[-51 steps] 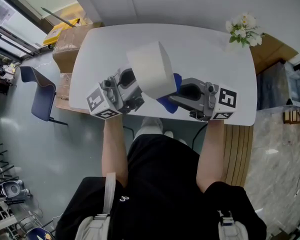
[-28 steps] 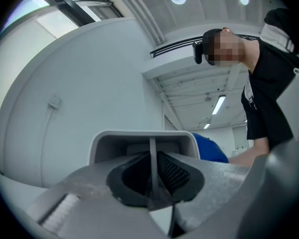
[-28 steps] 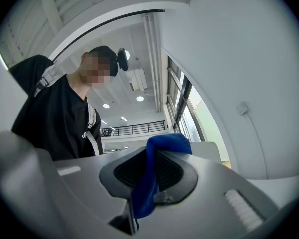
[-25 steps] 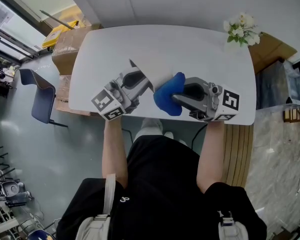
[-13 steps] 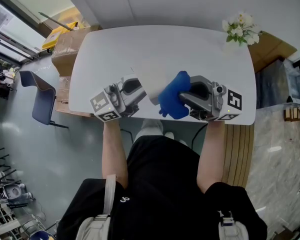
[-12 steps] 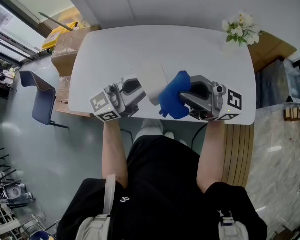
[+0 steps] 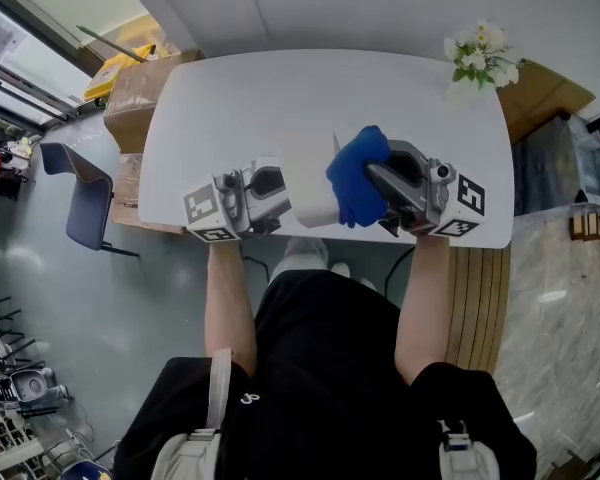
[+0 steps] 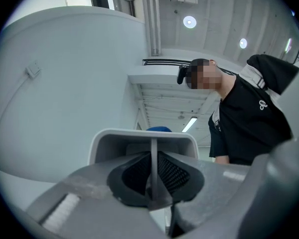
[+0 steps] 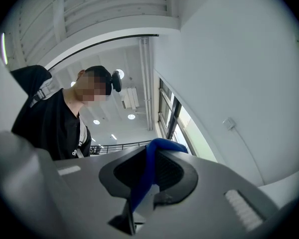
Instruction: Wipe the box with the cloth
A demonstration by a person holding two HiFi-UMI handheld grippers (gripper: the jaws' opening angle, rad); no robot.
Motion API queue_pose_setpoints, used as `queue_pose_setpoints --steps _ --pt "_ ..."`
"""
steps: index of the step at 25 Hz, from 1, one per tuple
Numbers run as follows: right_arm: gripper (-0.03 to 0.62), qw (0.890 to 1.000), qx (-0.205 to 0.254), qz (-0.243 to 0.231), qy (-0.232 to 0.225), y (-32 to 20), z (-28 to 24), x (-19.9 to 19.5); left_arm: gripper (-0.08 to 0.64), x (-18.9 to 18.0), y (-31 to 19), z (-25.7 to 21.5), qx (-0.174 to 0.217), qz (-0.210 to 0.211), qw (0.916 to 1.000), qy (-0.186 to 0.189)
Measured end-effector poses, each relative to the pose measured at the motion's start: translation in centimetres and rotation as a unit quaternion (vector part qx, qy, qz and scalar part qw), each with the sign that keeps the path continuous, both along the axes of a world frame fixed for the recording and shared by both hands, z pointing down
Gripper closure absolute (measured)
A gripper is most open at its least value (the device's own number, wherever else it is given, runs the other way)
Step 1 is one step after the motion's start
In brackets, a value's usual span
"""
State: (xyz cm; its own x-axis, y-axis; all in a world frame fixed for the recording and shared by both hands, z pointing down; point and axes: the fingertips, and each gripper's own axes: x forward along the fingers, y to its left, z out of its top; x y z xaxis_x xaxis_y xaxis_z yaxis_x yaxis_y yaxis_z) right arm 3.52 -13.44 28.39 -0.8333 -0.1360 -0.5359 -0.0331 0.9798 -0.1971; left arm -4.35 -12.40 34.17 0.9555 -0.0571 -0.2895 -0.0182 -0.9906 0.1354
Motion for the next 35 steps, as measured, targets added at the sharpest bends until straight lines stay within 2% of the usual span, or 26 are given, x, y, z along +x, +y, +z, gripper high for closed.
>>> queue_pose_setpoints --steps 7,13,18,26,35 --pt "0.538 0.999 -0.019 0.032 -0.008 -1.0 0.0 0.6 0.514 0.5 1.8 -0.9 0.016 0.046 0.9988 0.004" --pt "0.538 0.997 -0.036 0.066 0.002 -2.2 0.8 1.3 0.514 0.3 2.6 -2.0 0.022 0.067 0.9965 0.043" --pt "0.538 0.995 -0.048 0.083 0.011 -2.9 1.3 1.5 0.514 0.0 2.7 -2.7 0.028 0.074 0.9951 0.059" --pt "0.54 0.994 -0.061 0.086 0.035 -3.3 2.2 1.2 0.514 -0.8 1.8 -3.5 0.026 0.048 0.9947 0.087" --pt "0.541 0.995 -0.055 0.046 0.075 -2.3 3.4 -0.5 0.514 -2.3 -0.4 -4.3 0.006 -0.011 0.9911 0.133"
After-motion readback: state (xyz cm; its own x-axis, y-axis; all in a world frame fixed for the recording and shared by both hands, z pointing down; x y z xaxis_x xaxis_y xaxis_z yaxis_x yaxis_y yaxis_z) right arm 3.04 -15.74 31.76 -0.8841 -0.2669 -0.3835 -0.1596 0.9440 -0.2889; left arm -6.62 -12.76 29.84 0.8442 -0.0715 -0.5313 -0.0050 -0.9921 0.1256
